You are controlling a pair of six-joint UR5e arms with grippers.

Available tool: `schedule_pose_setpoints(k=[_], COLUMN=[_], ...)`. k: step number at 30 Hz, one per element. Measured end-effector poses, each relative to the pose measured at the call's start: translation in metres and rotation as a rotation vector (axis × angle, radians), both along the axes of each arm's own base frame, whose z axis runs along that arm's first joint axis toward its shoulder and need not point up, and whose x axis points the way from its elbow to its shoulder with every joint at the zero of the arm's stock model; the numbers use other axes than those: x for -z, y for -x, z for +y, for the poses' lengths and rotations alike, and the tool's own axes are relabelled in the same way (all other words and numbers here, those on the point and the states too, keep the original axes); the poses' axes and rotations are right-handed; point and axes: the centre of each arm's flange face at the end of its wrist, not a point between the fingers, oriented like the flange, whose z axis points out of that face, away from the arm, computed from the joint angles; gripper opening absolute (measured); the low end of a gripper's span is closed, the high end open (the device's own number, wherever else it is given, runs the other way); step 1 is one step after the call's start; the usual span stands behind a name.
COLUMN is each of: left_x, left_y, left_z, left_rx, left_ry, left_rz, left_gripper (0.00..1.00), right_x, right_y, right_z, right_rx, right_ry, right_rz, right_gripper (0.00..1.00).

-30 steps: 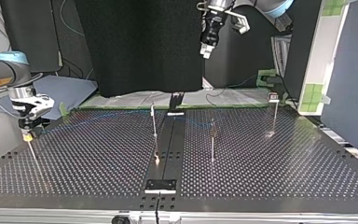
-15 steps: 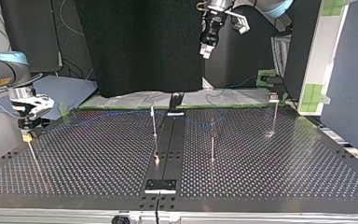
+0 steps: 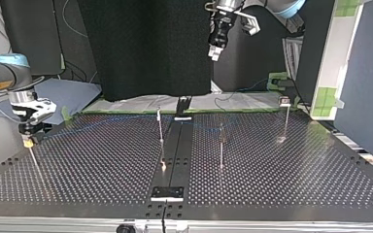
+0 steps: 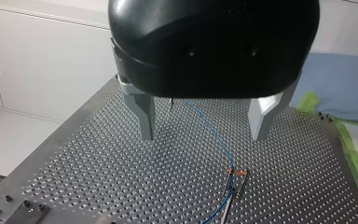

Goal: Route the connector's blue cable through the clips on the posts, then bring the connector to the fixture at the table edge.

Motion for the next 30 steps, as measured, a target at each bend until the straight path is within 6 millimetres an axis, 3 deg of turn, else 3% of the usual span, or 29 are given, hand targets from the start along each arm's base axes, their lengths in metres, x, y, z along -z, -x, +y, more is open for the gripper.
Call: schedule_pose_setpoints(k=[7, 11, 30], left_x=[0.0, 0.0, 0.0], left_y=[0.0002, 0.0002, 0.0002], left_z=[-0.0001, -0.0002, -0.0002], left_rx=[0.001, 0.001, 0.001], left_ry=[0.0, 0.0, 0.0], left_rz=[0.0, 0.0, 0.0], left_gripper=[0.99, 0.99, 0.99], right_x=[0.0008, 0.0011, 0.0011], right_y=[0.0002, -0.0003, -0.0017], right_z=[0.0002, 0.0006, 0.0008], right_rx=[0.0, 0.0, -0.002], right_ry=[-0.003, -0.006, -0.005], right_rz=[0.0, 0.0, 0.001], right_gripper=[0.94, 1.0, 1.0])
